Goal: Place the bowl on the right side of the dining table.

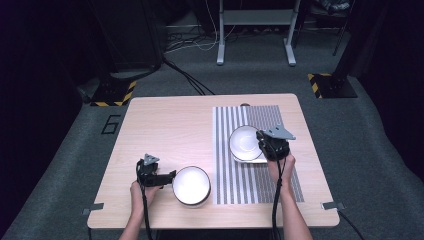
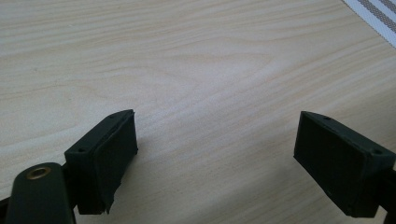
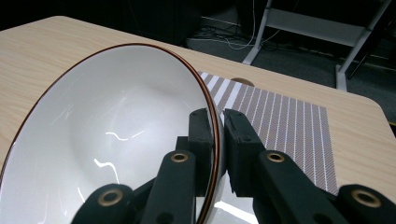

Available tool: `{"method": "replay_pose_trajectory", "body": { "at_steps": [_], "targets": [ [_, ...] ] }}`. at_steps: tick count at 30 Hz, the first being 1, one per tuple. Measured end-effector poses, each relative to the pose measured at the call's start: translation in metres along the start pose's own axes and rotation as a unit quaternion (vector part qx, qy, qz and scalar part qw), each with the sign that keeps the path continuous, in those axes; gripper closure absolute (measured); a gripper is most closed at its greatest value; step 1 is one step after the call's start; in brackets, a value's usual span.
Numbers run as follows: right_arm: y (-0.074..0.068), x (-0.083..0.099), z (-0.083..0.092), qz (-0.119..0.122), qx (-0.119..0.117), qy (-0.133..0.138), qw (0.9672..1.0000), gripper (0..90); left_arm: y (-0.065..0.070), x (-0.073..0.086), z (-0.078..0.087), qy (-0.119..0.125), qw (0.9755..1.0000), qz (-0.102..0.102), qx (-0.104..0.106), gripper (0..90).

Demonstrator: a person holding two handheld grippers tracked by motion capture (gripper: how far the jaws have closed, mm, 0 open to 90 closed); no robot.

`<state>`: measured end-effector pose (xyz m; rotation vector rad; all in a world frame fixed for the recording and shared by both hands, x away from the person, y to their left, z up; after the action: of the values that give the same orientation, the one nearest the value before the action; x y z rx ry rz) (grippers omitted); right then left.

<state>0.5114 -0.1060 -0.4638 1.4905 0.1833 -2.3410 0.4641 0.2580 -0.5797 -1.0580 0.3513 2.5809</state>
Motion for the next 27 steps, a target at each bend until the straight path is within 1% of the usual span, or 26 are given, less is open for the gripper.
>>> {"method": "replay_pose_trajectory", "body": {
  "at_steps": [1, 4, 8, 10, 11, 14, 20, 27],
  "targets": [
    [0.001, 0.0, 0.0, 0.001, 0.001, 0.0, 1.0, 82.0, 0.0, 0.0, 0.0, 0.005, 1.0, -0.003, -0.003, 13.0],
    [0.004, 0.001, -0.001, -0.006, 0.001, -0.002, 1.0, 82.0, 0.0, 0.001, 0.0, 0.011, 0.9999, -0.006, -0.005, 13.0],
    [0.008, 0.001, -0.003, -0.01, 0.001, -0.003, 0.9999, 81.9, 0.001, 0.002, 0.0, 0.01, 0.9999, -0.009, -0.01, 13.1],
    [0.01, 0.002, -0.005, -0.014, 0.002, -0.005, 0.9999, 81.9, 0.001, 0.003, -0.001, 0.005, 0.9997, -0.018, -0.014, 13.1],
    [0.011, 0.002, -0.005, -0.014, 0.002, -0.005, 0.9999, 81.9, 0.002, 0.002, -0.001, 0.006, 0.9996, -0.018, -0.019, 13.1],
    [0.013, 0.002, -0.007, -0.021, 0.0, -0.007, 0.9997, 81.9, 0.004, 0.003, -0.003, -0.001, 0.999, -0.035, -0.029, 12.4],
    [0.018, 0.003, -0.011, -0.025, 0.001, -0.012, 0.9996, 81.9, 0.004, 0.003, -0.003, -0.002, 0.9989, -0.036, -0.029, 11.3],
    [0.024, 0.008, -0.017, -0.036, 0.001, -0.022, 0.9991, 81.8, 0.004, 0.003, -0.003, -0.002, 0.9989, -0.037, -0.028, 11.2]
  ]
}}
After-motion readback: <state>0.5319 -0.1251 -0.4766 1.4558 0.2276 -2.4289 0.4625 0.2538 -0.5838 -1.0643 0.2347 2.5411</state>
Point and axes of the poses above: each handheld gripper's, and its own axes: z roughly backward along the jaws, x roughly out of its underside, y roughly to its right, the point moved 8 cm from there along -z, roughly forward along the jaws, and after that the axes turned 2 degrees about -y, right-handed, at the moved point
